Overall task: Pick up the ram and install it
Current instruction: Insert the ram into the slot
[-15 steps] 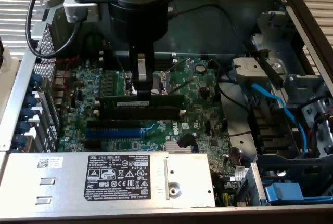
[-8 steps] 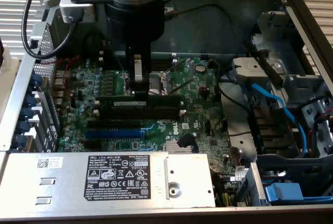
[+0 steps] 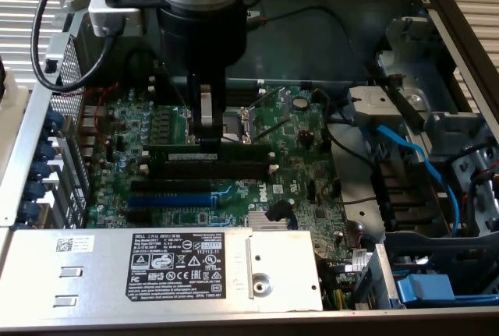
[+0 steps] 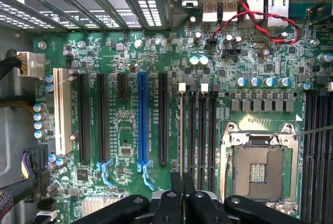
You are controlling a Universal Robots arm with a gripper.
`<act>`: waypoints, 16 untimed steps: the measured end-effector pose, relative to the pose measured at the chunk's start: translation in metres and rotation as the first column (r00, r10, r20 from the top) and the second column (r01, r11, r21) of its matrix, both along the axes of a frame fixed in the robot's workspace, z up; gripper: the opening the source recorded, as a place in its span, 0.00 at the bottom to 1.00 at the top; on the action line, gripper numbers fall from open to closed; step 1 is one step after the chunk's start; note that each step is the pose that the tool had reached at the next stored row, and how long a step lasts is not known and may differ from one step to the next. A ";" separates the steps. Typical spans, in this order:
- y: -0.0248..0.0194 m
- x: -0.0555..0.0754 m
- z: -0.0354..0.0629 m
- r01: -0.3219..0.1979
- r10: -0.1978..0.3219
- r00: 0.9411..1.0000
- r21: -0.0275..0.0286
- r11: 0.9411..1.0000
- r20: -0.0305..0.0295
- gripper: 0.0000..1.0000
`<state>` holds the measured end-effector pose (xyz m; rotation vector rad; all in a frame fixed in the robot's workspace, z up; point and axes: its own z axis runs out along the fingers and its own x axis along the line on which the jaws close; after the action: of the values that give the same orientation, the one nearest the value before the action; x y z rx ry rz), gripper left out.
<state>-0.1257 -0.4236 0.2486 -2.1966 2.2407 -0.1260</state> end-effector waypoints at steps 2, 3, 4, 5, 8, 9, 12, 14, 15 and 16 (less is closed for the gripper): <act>0.0000 0.000 -0.0001 0.000 0.000 1.000 0.006 1.000 0.000 0.12; -0.0002 0.000 -0.0002 0.000 0.000 1.000 0.009 1.000 0.000 0.12; -0.0008 0.000 -0.0003 0.000 0.000 1.000 0.011 1.000 0.000 0.12; -0.0019 0.000 -0.0004 0.000 0.000 1.000 0.014 1.000 0.000 0.12; -0.0034 0.001 -0.0007 0.000 0.000 1.000 0.019 1.000 0.000 0.12; -0.0034 0.001 -0.0007 0.000 0.000 1.000 0.021 1.000 0.000 0.12; -0.0040 0.001 -0.0010 0.000 0.000 1.000 0.026 1.000 0.000 0.12; -0.0052 0.001 -0.0011 0.000 0.000 1.000 0.027 1.000 0.000 0.12; -0.0055 0.001 -0.0014 0.000 0.000 1.000 0.028 1.000 0.000 0.12; -0.0056 0.001 -0.0016 0.000 0.000 1.000 0.028 1.000 0.000 0.12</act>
<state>-0.1242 -0.4292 0.2470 -2.1826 2.2285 -0.0942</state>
